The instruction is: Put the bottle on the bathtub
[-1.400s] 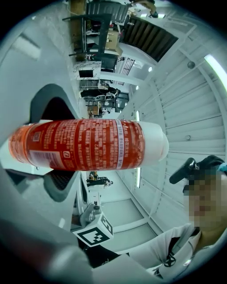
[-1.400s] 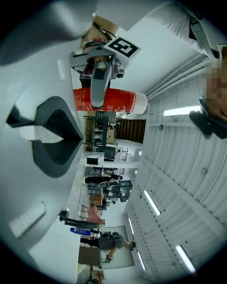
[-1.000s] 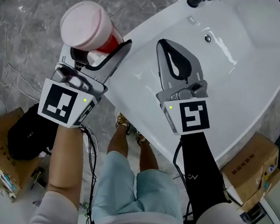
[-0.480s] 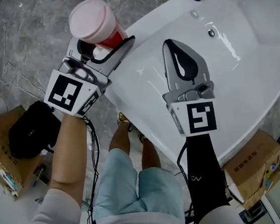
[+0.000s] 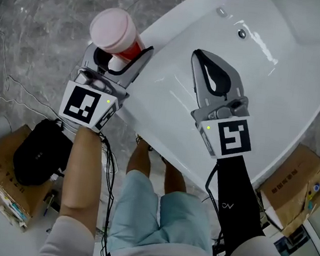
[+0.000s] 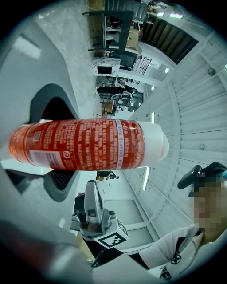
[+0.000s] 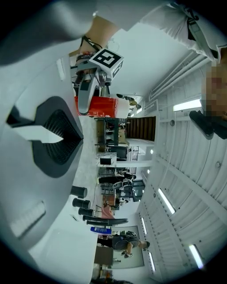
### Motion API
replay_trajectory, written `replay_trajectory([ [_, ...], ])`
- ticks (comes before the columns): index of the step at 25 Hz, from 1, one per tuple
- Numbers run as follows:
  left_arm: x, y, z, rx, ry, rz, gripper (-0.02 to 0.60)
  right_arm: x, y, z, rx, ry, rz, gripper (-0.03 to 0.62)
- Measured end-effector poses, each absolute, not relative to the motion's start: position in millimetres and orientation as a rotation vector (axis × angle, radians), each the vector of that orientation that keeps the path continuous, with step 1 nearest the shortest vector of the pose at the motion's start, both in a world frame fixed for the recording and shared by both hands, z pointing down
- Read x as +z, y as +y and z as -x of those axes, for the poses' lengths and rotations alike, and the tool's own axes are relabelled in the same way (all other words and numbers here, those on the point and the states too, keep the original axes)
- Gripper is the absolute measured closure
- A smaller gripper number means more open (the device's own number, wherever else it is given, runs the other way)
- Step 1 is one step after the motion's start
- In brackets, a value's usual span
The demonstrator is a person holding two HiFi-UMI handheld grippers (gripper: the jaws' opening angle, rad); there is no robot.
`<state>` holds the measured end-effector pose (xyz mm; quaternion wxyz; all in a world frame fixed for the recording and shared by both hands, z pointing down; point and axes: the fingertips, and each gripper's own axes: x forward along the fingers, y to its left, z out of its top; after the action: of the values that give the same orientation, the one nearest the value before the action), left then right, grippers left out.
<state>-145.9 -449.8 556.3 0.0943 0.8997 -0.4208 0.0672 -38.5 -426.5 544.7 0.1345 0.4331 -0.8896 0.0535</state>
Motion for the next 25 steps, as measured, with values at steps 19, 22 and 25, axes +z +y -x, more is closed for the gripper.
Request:
replay_trajectory([
  [19,592.1,-446.1,138.9,0.134,-1.284,-2.624,0.167,572.7,-410.7,27.7,0.3,-2.573,-1.258,0.563],
  [22,606.1,-441.7,139.0,0.187,-1.299,-2.613,0.163,572.9,-408.6,31.8,0.316,-2.578,-1.258,0.563],
  [25,610.4,-443.6,141.2,0.203,-1.313,-2.616,0.167,573.5,-409.2,33.7,0.32,-2.585,-1.256,0.563],
])
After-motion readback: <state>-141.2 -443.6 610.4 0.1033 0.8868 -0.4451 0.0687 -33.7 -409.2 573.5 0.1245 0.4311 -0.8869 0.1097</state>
